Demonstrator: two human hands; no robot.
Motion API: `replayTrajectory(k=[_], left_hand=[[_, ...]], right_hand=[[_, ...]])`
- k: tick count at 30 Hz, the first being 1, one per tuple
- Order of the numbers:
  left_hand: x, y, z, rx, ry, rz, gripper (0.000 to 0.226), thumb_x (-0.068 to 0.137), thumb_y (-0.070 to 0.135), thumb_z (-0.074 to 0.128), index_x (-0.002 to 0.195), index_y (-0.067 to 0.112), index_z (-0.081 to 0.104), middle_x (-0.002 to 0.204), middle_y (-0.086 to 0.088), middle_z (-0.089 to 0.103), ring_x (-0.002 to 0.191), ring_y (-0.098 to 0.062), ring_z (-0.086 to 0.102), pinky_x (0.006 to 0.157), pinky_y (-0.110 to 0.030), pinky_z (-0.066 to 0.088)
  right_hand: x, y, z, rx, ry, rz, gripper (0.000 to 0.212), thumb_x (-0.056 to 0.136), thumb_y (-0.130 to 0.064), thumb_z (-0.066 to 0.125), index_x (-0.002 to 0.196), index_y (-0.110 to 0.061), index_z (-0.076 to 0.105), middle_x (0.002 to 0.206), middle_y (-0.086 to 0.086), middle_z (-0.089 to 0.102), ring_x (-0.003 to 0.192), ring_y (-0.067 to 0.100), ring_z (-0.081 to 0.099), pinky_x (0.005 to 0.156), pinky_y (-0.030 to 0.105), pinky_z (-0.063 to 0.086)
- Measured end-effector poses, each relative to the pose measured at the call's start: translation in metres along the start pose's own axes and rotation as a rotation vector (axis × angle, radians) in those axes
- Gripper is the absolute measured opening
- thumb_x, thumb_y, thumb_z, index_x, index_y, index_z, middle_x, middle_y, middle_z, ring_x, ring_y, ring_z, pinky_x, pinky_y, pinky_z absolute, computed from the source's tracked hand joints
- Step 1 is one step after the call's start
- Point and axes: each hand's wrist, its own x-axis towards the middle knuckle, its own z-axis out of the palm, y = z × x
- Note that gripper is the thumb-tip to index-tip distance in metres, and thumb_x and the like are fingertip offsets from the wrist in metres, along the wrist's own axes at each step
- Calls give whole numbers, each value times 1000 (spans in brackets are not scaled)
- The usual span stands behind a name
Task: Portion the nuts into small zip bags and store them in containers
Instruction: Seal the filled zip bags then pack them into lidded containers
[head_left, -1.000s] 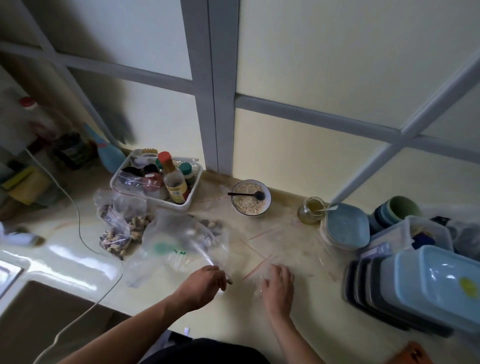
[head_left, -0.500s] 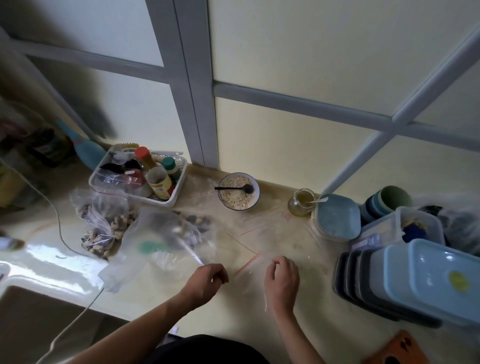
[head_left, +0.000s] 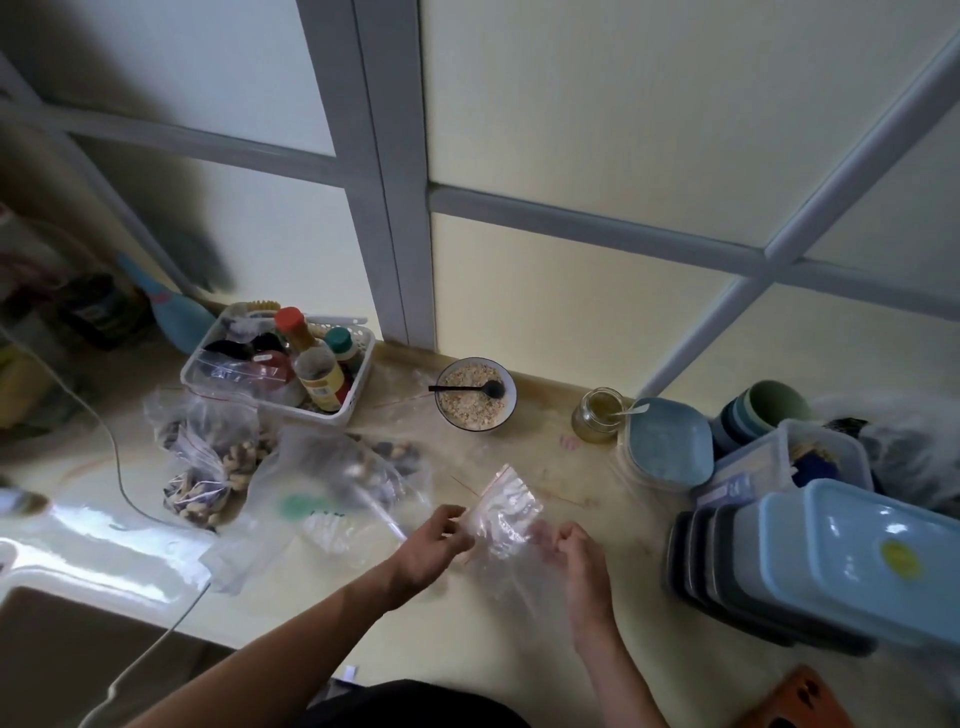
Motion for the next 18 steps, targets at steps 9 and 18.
replayTrajectory(k=[9,18], left_hand=[[-20,-4,-19,-242,-238,-135,55,78,46,62,129,26,62,127,6,68,119,-12,62,107,-41,47],[-48,-14,-42,-375,-372,-149,49,89,32,68,131,8,63,109,-3,69,94,-22,65,89,-30,50]], right_hand=[[-13,-4,9,221,-234,239,23,93,-4,30,77,-7,46,84,29,65,60,32,65,58,36,54],[-18,-11,29,-193,-460,143,22,91,-6,41,73,-8,54,70,19,70,36,22,42,42,23,34]])
